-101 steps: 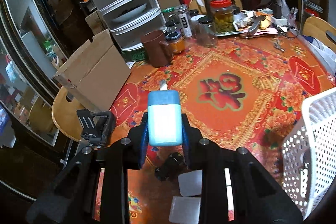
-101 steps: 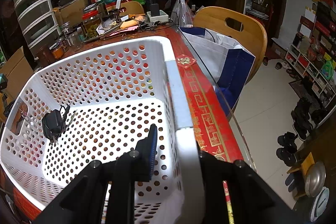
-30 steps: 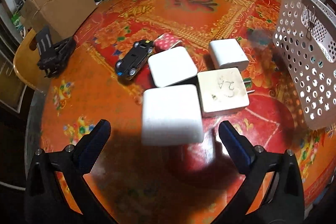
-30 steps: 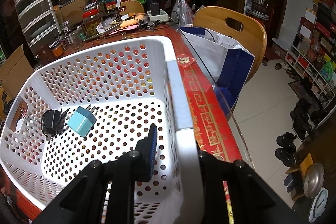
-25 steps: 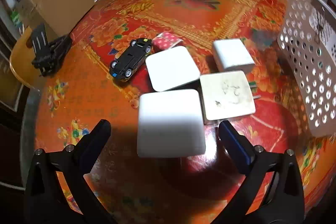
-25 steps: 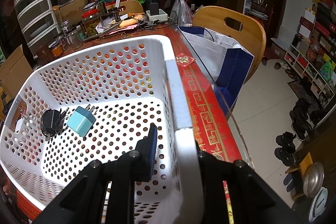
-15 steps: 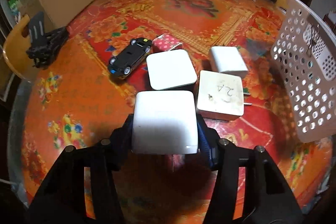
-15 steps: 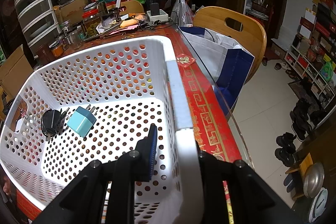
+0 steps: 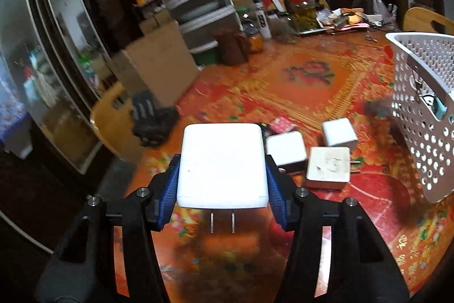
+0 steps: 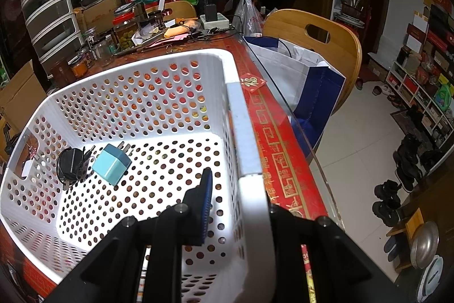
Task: Organize rigid objects
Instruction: 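Grasp the large white charger with the left gripper, then carry the white charger into the basket and release it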
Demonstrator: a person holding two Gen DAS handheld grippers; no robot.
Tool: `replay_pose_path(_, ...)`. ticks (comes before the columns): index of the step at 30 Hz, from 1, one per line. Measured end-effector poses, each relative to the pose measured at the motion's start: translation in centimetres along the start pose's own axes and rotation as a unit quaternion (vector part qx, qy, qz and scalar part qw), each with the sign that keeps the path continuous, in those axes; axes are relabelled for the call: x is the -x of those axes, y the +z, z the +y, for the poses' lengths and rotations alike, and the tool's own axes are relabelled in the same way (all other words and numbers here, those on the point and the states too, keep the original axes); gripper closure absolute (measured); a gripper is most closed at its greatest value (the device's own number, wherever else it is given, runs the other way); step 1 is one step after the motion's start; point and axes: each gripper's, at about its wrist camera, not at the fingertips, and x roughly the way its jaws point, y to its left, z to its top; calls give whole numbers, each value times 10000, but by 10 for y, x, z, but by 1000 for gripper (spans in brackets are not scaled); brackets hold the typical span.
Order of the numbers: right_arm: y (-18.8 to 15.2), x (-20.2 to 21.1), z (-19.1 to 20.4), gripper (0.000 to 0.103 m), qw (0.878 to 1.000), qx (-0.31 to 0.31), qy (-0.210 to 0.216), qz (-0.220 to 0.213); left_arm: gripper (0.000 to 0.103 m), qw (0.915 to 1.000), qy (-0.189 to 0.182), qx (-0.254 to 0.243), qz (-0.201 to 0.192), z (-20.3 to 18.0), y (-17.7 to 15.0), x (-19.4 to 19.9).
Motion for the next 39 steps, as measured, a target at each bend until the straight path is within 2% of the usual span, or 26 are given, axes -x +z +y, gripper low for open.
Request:
replay_pose_path(7, 1, -1, 2, 85, 10000, 14, 13, 15, 50, 9997, -38, -90, -226, -5, 15, 25)
replay_pose_path(18, 1, -1, 2, 85, 10000, 23, 58, 3, 50, 9975, -498, -205, -464, -28, 43, 60)
replay_pose_path(23, 1, -1, 2, 85, 10000, 11, 59, -7, 50, 9935, -712, -424, -782, -55, 64, 88)
replay_pose_path(29, 1, 0, 2, 85, 10000, 37, 66, -13, 50, 9864, -1196, -781, -809, -102, 85, 104)
replay_pose_path(32, 1, 0, 2, 85, 10000, 31, 69, -8, 50, 9808, -1487, -1102, -610, -132, 98, 102)
replay_pose_path(35, 1, 0, 2, 85, 10000, 18, 90, -15, 50, 9685, -2004, -1478, -11, -172, 108, 89)
replay_pose_path(39, 2, 0, 1, 85, 9999, -12, 118, -8, 50, 9546, -2171, -1975, 505, -221, 109, 74)
